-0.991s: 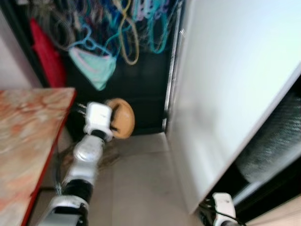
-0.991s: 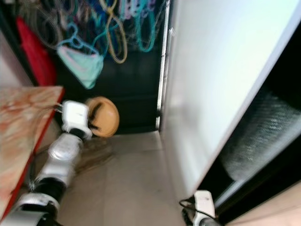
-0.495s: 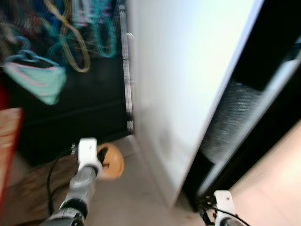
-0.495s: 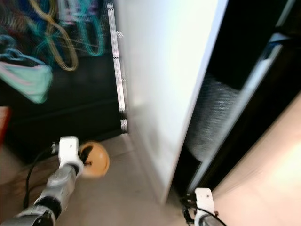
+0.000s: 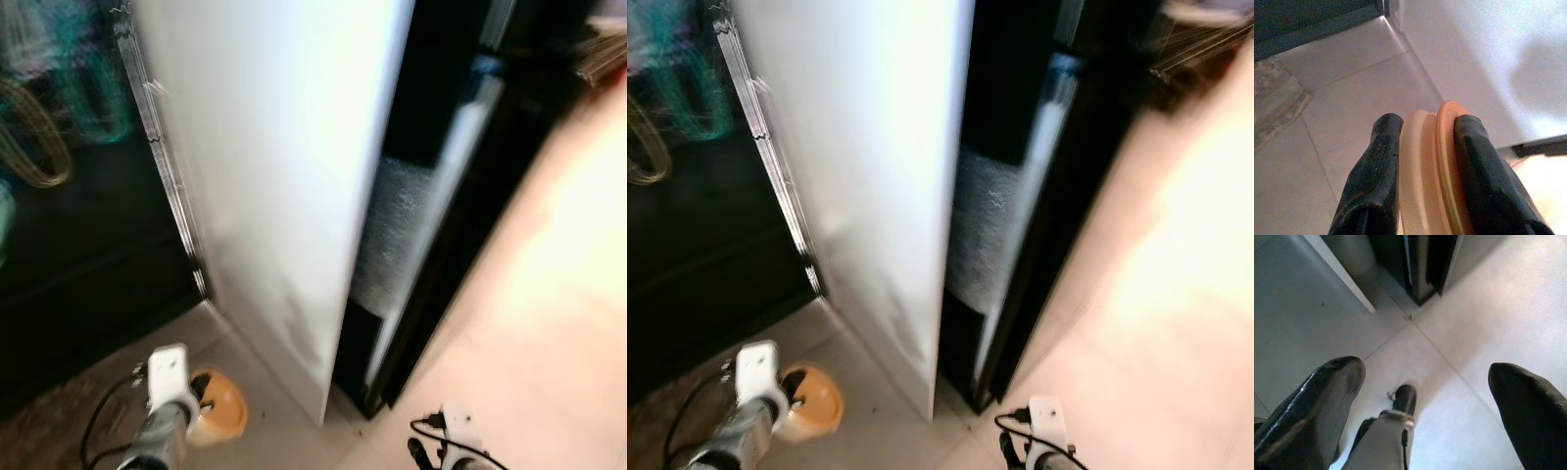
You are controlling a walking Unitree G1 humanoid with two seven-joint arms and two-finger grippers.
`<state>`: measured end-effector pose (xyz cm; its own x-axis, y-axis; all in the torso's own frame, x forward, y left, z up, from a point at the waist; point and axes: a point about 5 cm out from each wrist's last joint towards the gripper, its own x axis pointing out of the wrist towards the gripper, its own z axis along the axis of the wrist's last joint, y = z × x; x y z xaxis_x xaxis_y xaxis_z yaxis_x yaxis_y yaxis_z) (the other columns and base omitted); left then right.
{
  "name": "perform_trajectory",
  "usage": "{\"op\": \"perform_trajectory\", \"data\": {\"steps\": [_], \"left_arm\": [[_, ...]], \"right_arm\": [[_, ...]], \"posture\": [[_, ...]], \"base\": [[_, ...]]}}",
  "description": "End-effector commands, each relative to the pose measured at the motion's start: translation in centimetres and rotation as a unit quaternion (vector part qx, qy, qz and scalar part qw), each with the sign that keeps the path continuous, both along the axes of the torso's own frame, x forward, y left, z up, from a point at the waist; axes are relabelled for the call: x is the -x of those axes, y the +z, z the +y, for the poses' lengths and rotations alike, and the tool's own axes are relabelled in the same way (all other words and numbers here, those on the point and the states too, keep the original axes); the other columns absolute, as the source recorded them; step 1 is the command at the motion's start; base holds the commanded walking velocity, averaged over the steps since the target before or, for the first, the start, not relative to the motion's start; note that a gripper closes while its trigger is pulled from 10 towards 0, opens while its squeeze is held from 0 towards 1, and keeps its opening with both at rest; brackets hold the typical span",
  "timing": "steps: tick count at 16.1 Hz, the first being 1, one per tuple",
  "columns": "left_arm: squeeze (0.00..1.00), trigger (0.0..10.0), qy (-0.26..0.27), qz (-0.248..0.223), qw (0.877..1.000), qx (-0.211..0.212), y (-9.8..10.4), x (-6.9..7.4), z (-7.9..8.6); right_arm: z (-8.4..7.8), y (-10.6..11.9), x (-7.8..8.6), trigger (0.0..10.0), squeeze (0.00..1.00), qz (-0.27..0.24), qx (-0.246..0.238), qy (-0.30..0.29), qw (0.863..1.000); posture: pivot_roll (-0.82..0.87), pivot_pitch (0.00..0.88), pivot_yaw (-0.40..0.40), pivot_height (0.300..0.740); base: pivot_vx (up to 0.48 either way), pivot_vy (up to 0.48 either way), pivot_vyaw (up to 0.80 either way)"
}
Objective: Restocking fridge
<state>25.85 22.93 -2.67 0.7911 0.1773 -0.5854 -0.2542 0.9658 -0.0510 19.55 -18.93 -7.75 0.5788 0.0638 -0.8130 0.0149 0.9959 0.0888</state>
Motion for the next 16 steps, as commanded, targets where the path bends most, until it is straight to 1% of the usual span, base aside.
{"op": "perform_trajectory", "data": {"steps": [1, 3, 6, 9, 10, 11, 13, 14, 16], "left_arm": [[0.00, 10.0, 0.002, 0.006, 1.000, 0.014, -0.1, -0.1, -0.7], [0.00, 10.0, 0.025, 0.012, 0.999, 0.030, -0.5, 0.3, -0.7], [0.00, 10.0, 0.035, 0.016, 0.999, 0.030, -0.7, 0.6, -0.4], [0.00, 10.0, 0.039, 0.023, 0.998, 0.033, -0.9, 0.9, -0.3], [0.00, 10.0, 0.041, 0.030, 0.998, 0.032, -1.1, 1.2, -0.1], [0.00, 10.0, 0.042, 0.035, 0.998, 0.029, -1.2, 1.5, 0.4], [0.00, 10.0, 0.044, 0.038, 0.998, 0.028, -1.3, 1.8, 0.7], [0.00, 10.0, 0.046, 0.047, 0.998, 0.025, -1.6, 2.2, 1.0], [0.00, 10.0, 0.047, 0.055, 0.997, 0.022, -1.8, 2.6, 1.2]], "right_arm": [[-0.6, 0.0, 0.2, 10.0, 0.00, 0.002, 0.006, -0.007, 1.000], [-0.6, -0.1, 0.3, 10.0, 0.00, 0.001, 0.007, -0.010, 1.000], [-0.7, 0.0, 0.3, 10.0, 0.00, -0.005, 0.005, -0.023, 1.000], [-0.7, 0.1, 0.2, 10.0, 0.00, -0.026, -0.002, -0.056, 0.998], [-0.7, 0.1, 0.2, 10.0, 0.00, -0.039, -0.007, -0.084, 0.996], [-0.5, 0.3, 0.1, 10.0, 0.00, -0.074, -0.027, -0.139, 0.987], [-0.5, 0.5, 0.1, 10.0, 0.00, -0.101, -0.029, -0.180, 0.978], [-0.5, 0.5, 0.3, 10.0, 0.00, -0.116, -0.028, -0.197, 0.973], [-0.4, 0.6, 0.5, 10.0, 0.00, -0.128, -0.019, -0.192, 0.973]], "posture": [[0.01, 0.000, 0.010, 0.740], [0.01, 0.000, 0.008, 0.740], [-0.01, 0.000, 0.014, 0.740], [-0.01, 0.000, 0.020, 0.740], [-0.01, 0.000, 0.023, 0.740], [-0.01, 0.000, 0.033, 0.740], [-0.01, 0.010, 0.039, 0.740], [-0.03, 0.020, 0.052, 0.740], [-0.04, 0.014, 0.064, 0.740]], "base": [[0.000, 0.000, -0.79], [0.000, 0.000, -0.79], [0.000, 0.000, -0.78], [0.000, 0.000, 0.00], [0.000, 0.000, 0.00], [0.000, 0.000, 0.00], [0.000, 0.000, 0.00], [0.000, 0.000, 0.00], [0.000, 0.000, 0.00]]}}
